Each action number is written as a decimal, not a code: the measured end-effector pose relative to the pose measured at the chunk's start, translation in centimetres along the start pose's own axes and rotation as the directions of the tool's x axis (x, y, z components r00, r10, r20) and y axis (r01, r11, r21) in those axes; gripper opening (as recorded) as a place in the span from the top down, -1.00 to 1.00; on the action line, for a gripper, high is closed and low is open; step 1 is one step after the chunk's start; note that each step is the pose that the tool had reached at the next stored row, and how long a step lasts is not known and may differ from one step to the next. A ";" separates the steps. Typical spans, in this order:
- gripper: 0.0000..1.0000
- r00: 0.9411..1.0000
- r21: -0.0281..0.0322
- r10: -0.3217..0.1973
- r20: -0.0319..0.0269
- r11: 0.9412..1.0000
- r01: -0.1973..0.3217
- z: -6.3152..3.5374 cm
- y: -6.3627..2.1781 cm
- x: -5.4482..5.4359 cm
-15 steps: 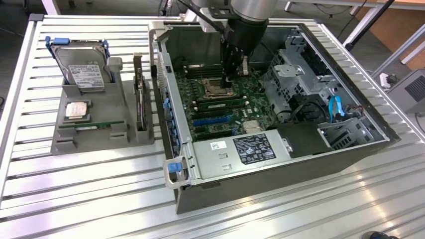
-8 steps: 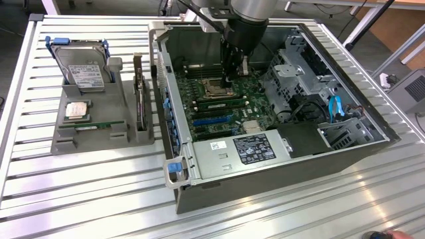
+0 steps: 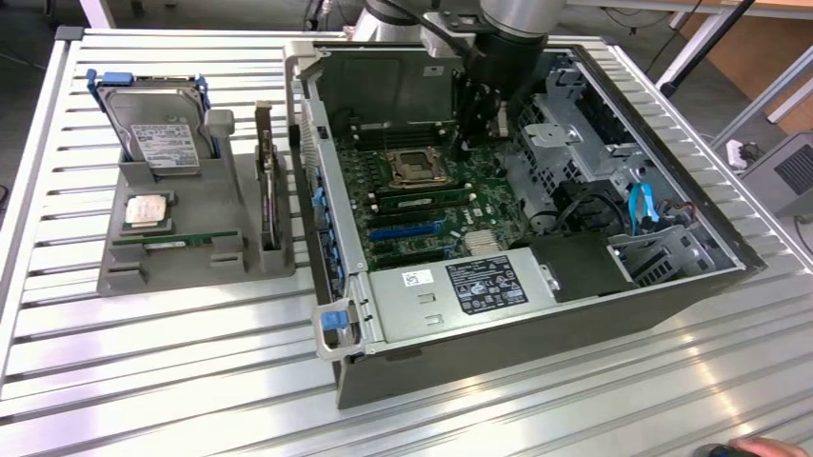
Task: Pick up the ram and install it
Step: 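Press down the ram until it locks into place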
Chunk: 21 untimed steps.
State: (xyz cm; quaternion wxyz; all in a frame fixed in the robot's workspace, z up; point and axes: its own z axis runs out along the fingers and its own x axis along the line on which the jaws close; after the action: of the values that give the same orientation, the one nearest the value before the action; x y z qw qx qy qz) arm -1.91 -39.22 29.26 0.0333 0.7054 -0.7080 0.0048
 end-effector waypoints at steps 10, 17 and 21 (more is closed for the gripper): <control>0.79 1.000 0.000 -0.001 0.000 1.000 0.001 -0.01 -1.89 -0.2; 0.79 1.000 0.000 0.000 0.000 1.000 0.000 1.28 -2.09 0.3; 0.79 1.000 0.001 0.000 0.000 1.000 0.000 2.23 -2.22 0.4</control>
State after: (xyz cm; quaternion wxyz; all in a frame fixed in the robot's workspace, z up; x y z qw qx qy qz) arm 0.22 -39.71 26.97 0.0330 0.7055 -0.7079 0.0050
